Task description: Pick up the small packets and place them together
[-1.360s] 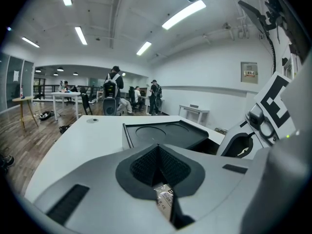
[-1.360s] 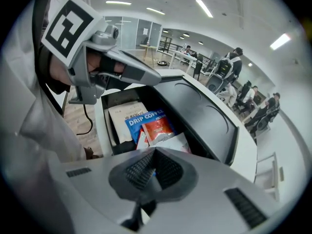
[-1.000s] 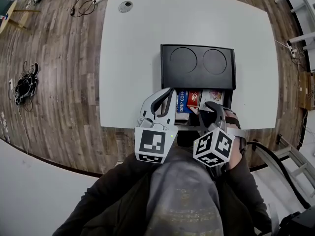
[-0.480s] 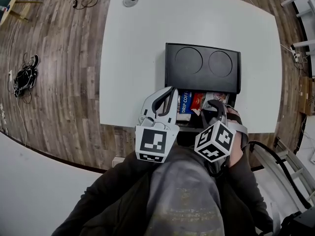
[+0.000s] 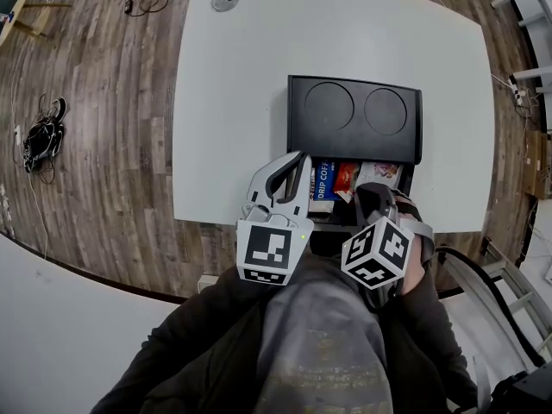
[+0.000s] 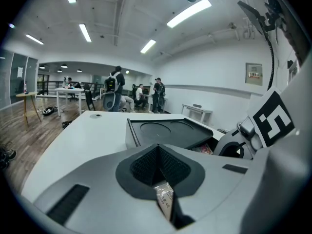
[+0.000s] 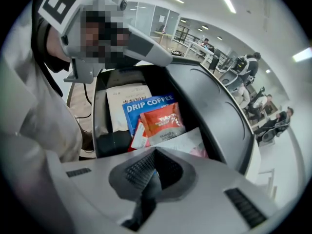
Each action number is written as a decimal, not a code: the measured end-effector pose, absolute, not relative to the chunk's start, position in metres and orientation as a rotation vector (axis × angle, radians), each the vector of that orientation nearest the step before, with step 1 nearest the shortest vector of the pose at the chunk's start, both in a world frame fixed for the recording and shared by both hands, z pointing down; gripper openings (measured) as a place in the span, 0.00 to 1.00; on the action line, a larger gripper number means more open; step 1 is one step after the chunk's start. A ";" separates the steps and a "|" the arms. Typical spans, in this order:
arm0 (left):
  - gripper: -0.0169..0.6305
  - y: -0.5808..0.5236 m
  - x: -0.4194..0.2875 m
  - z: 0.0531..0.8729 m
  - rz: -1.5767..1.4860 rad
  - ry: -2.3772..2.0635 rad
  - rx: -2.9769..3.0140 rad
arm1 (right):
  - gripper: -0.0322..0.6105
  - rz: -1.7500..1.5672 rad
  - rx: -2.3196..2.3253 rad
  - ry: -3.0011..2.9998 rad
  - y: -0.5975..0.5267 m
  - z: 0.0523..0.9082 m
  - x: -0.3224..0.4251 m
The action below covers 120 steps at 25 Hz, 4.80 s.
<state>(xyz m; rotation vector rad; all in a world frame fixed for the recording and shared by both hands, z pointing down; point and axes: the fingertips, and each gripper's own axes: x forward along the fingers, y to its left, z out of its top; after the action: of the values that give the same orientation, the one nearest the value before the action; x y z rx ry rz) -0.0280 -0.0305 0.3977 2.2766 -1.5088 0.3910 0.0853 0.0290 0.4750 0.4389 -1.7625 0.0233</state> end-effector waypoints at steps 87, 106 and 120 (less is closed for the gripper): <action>0.03 -0.018 -0.028 0.372 0.419 -1.525 2.364 | 0.11 0.017 0.417 -1.922 0.025 0.422 0.070; 0.03 -0.042 -0.023 0.334 0.362 -1.536 2.443 | 0.08 -0.088 0.587 -1.950 -0.041 0.349 0.079; 0.03 -0.064 -0.027 0.349 0.413 -1.585 2.344 | 0.08 -0.198 0.553 -1.799 -0.124 0.383 0.093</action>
<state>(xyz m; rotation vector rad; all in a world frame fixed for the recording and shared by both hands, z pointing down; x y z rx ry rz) -0.0274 -0.0643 0.3487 2.3444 -1.5854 0.4125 0.0927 -0.1241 0.3828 0.5532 -1.7992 -0.1980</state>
